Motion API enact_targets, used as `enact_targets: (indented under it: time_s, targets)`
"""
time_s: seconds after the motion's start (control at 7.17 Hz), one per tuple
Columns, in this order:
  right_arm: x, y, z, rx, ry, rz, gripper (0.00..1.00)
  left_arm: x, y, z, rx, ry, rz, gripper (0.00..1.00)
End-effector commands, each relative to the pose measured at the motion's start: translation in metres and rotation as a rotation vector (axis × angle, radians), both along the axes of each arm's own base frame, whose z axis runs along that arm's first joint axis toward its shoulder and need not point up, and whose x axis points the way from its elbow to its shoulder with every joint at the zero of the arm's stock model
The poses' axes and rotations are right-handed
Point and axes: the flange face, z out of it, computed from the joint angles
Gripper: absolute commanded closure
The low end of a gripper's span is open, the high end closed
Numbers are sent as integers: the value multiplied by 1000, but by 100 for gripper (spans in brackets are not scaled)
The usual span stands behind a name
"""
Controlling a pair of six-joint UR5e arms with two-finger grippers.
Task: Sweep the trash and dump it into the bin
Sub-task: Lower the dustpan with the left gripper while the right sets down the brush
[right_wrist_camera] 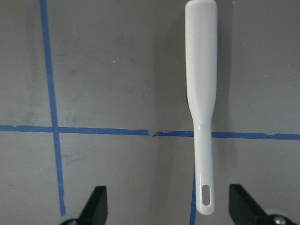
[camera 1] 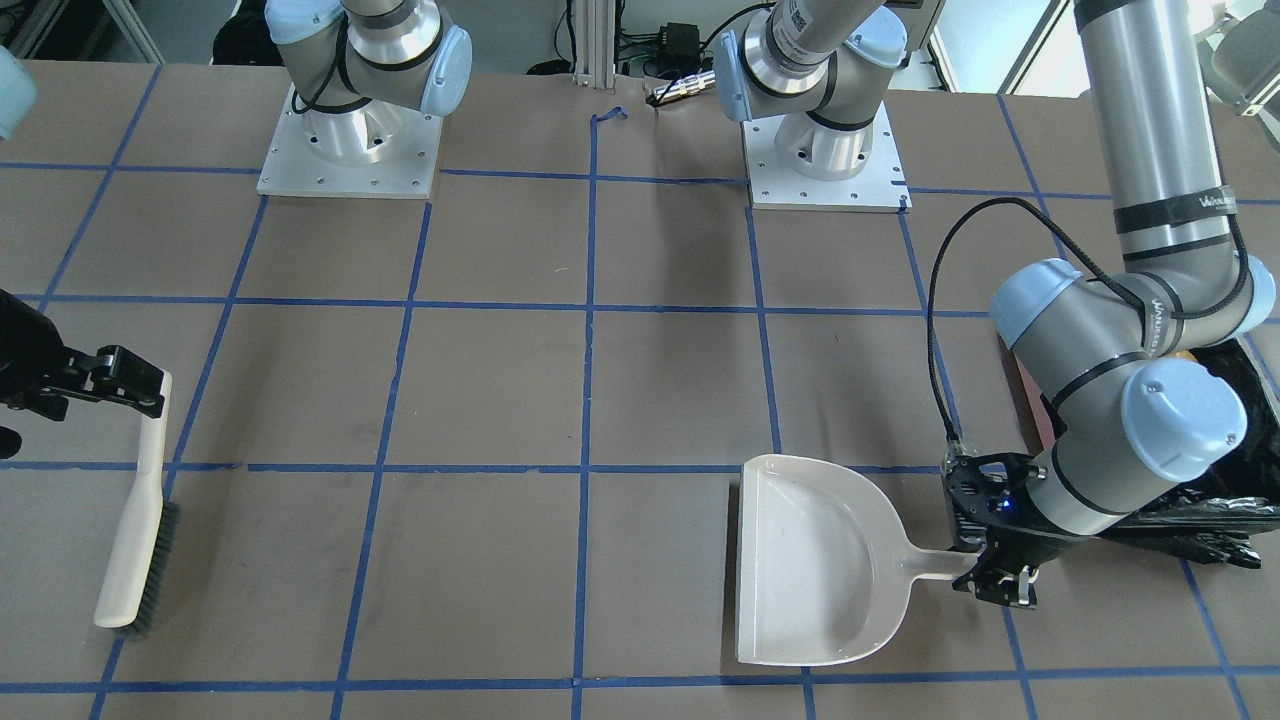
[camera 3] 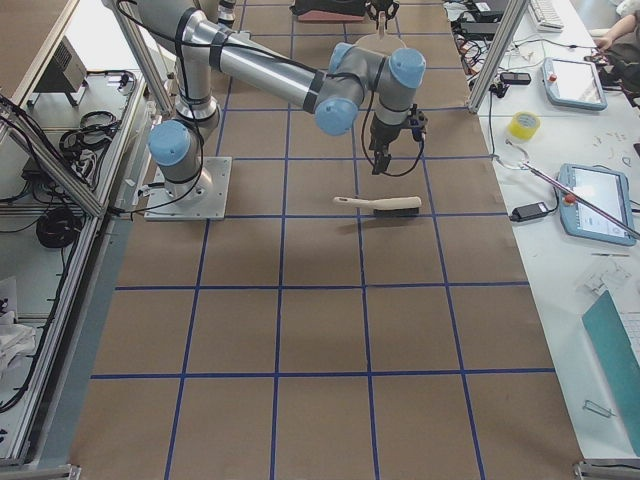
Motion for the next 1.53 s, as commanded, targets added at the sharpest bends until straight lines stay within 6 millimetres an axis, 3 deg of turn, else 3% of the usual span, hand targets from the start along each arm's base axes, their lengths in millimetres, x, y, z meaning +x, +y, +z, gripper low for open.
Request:
enact_targets:
  time_s: [0.0, 0.14, 0.28, 0.56, 0.84, 0.98, 1.26, 1.4]
  targets:
    - [78, 7, 46, -30, 12, 6, 2, -6, -3, -13, 19, 10, 34, 100]
    - [115, 13, 51, -42, -10, 35, 2, -9, -3, -12, 18, 6, 34, 100]
    - [136, 15, 54, -54, -64, 57, 1, -9, -3, -13, 18, 6, 34, 100]
    - [151, 35, 81, -95, -55, 73, 0, -9, -3, -13, 15, 6, 36, 100]
    - [159, 53, 91, -51, -54, 31, 0, -12, 0, -19, 41, 22, 110, 50]
    - [157, 68, 106, -65, 16, 38, 0, -12, 1, -19, 45, 23, 131, 26]
    - [165, 76, 112, -70, 50, 61, 0, -27, 3, -9, 33, 17, 114, 17]
    - [165, 78, 110, -68, 49, 61, 0, -43, 7, 22, 9, 10, 94, 15]
